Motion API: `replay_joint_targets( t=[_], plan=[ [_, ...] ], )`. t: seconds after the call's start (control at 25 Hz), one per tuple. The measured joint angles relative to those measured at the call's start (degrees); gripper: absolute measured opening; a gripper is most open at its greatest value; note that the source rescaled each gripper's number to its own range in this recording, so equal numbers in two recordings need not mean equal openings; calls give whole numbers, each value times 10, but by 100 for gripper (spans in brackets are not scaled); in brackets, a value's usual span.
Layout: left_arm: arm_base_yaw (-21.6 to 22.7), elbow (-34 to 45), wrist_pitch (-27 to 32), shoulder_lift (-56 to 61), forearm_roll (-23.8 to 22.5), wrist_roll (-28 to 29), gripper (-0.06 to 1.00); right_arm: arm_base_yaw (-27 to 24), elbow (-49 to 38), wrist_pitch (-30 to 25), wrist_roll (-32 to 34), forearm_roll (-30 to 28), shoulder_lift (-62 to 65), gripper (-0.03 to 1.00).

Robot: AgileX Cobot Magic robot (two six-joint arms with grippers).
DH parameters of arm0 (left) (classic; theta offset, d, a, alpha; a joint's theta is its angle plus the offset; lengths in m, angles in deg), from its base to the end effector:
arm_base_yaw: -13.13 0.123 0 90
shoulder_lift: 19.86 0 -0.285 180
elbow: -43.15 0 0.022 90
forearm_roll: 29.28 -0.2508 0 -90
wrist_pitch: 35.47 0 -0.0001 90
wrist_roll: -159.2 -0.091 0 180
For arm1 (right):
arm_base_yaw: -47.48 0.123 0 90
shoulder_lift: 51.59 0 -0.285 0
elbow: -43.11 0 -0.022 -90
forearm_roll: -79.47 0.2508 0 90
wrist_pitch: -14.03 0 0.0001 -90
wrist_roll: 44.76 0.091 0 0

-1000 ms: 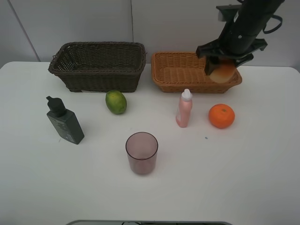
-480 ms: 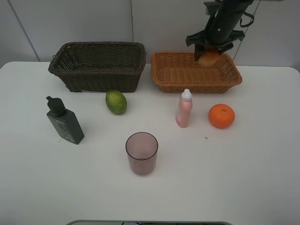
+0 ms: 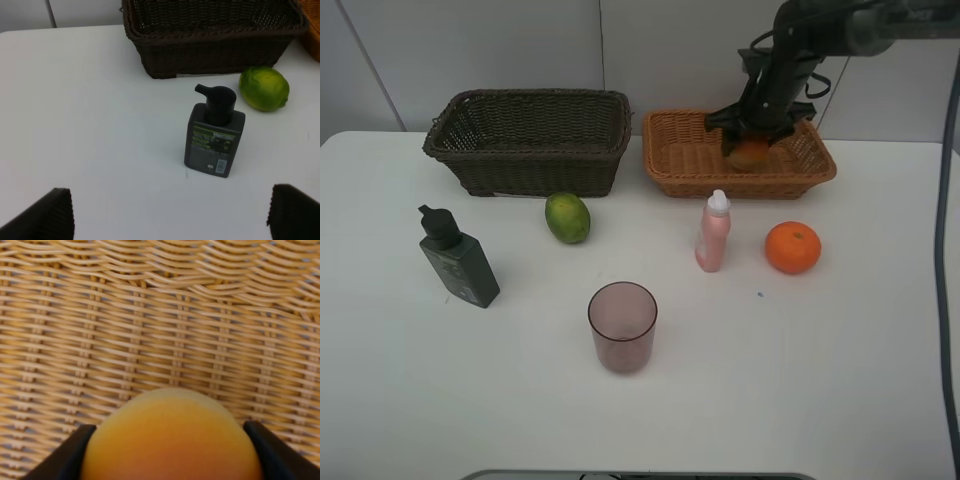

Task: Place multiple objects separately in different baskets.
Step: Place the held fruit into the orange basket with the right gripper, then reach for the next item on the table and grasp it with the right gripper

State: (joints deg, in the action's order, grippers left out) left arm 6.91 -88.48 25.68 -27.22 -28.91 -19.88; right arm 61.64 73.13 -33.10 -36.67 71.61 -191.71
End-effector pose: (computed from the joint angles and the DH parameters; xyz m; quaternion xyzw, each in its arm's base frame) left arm -0.0067 0.0002 0.2777 0.0395 0.8512 -0.0358 0.5222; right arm 0.4843 0.1128 0.1568 -0.0875 0.9748 -0.0194 0.2045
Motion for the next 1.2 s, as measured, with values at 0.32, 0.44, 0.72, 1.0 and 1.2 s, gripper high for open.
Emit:
replay_joint_targets(
  t=[0.32, 0.44, 0.72, 1.0, 1.2],
  plan=[
    [0, 0, 0, 0, 0, 0, 99, 0, 0, 14, -8, 0, -4, 75],
    [0, 0, 0, 0, 0, 0, 99, 0, 0, 14, -22, 0, -4, 90],
    [0, 0, 0, 0, 0, 0, 99, 0, 1, -18, -25, -1, 31, 95],
    [0, 0, 0, 0, 0, 0, 99, 2, -6, -114, -26, -5, 98, 95],
    [0, 0, 0, 0, 0, 0, 99, 6, -114, -114, -26, -5, 180, 95]
  ],
)
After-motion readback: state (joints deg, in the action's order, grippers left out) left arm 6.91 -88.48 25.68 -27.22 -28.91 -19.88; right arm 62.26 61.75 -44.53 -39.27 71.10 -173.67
